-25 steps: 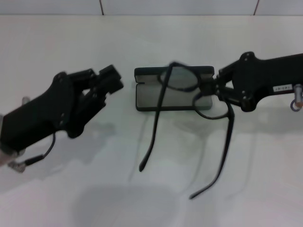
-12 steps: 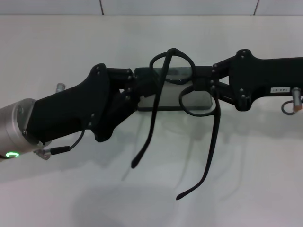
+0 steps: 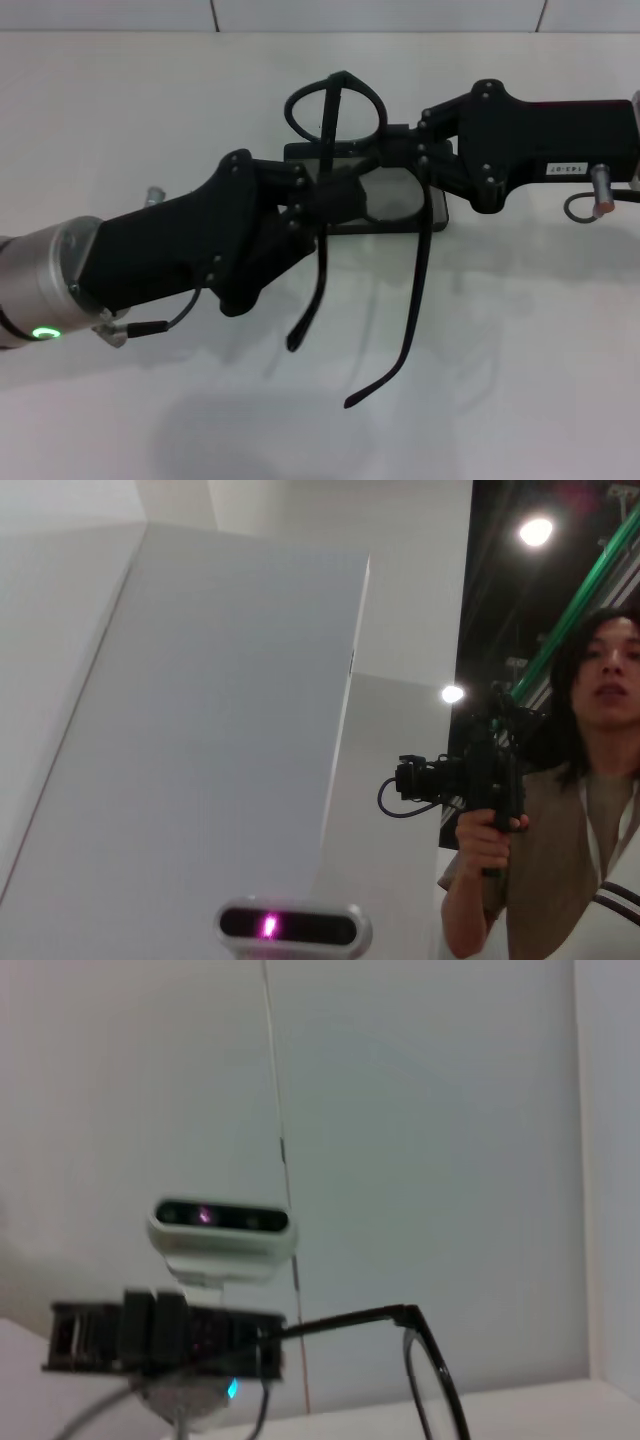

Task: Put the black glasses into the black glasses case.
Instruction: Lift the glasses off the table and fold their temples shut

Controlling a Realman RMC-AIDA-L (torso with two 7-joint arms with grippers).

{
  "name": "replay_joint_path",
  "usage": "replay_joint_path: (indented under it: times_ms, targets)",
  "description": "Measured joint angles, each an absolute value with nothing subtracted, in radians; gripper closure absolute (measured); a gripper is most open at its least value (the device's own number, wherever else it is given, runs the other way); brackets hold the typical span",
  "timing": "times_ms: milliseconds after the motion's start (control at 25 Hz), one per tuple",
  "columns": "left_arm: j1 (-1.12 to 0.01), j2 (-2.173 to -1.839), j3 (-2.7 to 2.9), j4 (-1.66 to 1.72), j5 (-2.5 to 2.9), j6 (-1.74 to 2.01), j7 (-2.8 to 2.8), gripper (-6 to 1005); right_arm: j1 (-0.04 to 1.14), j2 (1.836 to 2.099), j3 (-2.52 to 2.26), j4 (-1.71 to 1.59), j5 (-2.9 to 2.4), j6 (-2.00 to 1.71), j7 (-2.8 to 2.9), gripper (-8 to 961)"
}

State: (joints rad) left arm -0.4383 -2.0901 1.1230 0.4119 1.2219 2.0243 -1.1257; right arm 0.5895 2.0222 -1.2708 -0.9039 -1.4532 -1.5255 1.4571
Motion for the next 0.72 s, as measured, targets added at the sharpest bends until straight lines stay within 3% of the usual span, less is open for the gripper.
replay_joint_path:
  times_ms: [720]
  targets:
    - [-0.472,-2.097,1.119,0.299,1.216,1.978,-1.068,969,0.621,2.026,-1.337,-0.825,-1.339,-1.605,1.417,907]
